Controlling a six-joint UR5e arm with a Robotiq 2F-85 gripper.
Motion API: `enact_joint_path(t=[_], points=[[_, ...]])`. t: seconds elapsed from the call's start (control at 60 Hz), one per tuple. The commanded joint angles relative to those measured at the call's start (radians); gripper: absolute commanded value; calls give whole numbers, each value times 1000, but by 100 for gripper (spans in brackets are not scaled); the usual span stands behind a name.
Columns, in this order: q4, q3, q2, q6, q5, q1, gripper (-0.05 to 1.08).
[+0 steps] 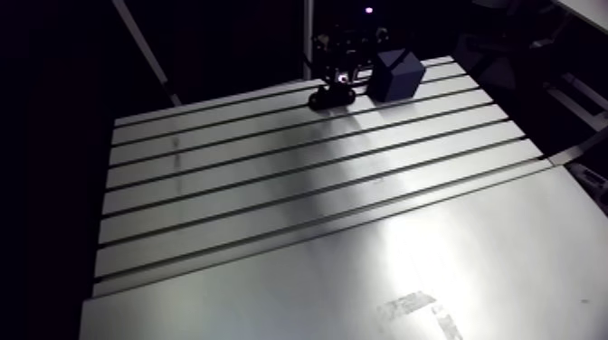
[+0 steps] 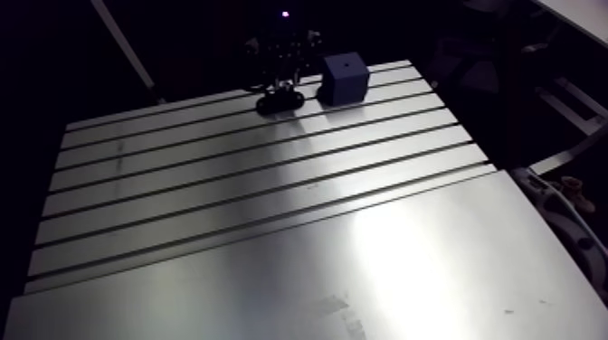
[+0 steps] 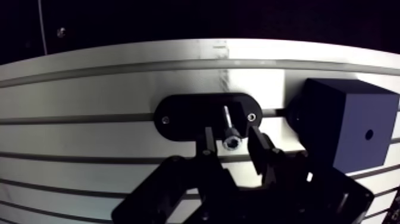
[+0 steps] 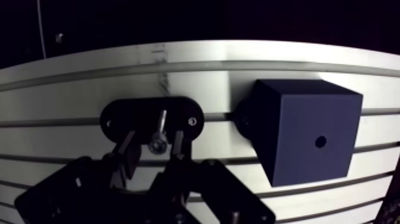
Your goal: Pick up the M10 bolt and insert it into the hole until fully seated.
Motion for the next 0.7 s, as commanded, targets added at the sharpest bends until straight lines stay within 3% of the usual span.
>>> enact_joint_path(t=[0.017,0.7], points=[[1,-2,-1,0,-11,1,60],[3,0,-2,0,-7,2,63]])
